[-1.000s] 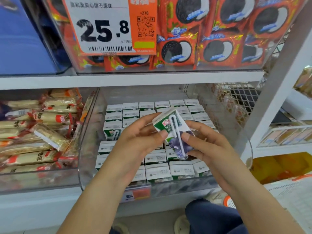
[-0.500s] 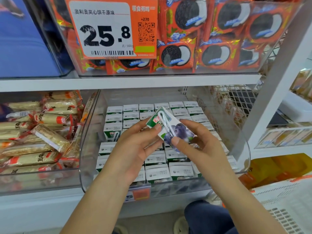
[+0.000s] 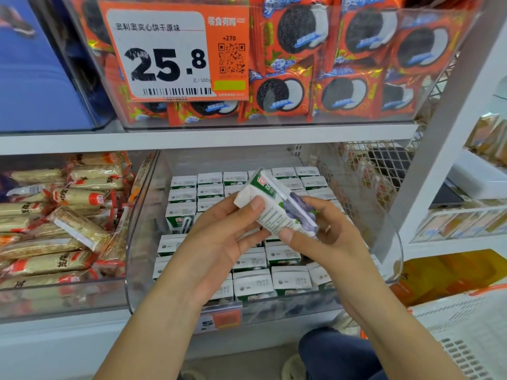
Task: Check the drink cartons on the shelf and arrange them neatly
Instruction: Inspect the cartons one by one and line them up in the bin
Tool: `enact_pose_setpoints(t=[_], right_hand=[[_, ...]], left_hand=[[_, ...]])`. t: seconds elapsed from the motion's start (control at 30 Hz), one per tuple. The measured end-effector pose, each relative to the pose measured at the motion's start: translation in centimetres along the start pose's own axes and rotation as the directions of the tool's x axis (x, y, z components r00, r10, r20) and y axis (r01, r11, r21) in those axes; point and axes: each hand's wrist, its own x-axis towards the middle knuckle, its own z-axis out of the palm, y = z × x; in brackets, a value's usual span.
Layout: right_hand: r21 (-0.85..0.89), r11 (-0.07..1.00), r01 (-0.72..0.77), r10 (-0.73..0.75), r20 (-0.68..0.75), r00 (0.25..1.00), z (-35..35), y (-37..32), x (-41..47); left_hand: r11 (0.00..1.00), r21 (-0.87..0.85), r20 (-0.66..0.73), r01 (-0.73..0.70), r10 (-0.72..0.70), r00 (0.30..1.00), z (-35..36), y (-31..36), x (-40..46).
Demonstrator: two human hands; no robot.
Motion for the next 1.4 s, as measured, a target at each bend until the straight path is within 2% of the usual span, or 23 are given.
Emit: enact_pose_setpoints(t=[0.17,0.3,0.47,0.67,0.8,1.0,1.27,1.4], right_hand=[[0.068,0.994,-0.084,0.082,0.023,0.996,-0.1,0.0,-0.1],[0.031,0.986,-0.165,0.163,0.060,0.985,0.0,0.1,-0.1],[-0.038,0.983,-0.182,0.183,0.052,0.982,0.1,0.1,-0.2],[-0.083,0.980,-0.179,0.185,0.069,0.980,0.1,0.0,-0.2],[-0.081,0.981,-0.174,0.175,0.000,0.985,0.3,0.4,0.0],[-0.141,0.987,-0.073,0.076,0.011,0.997,0.7,0.4,-0.3],[0.104,0.985,-0.141,0.145,-0.041,0.988,-0.5,0.6,0.2],[0.182,0.972,-0.148,0.161,-0.056,0.985,-0.9,0.5,0.2]], left_hand=[[0.997,0.068,-0.042,-0.036,0.039,0.998,0.3,-0.1,-0.2],[0.996,0.081,-0.111,-0.040,0.049,0.993,0.8,-0.3,-0.3],[0.983,0.174,-0.205,-0.057,0.092,0.974,1.1,-0.5,-0.3],[0.976,0.212,-0.244,-0.049,0.101,0.964,1.2,-0.8,-0.1],[0.978,0.208,-0.267,-0.022,0.078,0.961,1.0,-0.9,0.0],[0.988,0.155,-0.278,-0.013,0.056,0.959,0.6,-0.7,-0.1],[0.990,0.143,-0.154,-0.019,0.041,0.987,0.7,-0.2,-0.3],[0.988,0.150,-0.139,-0.020,0.041,0.989,0.8,-0.2,-0.3]])
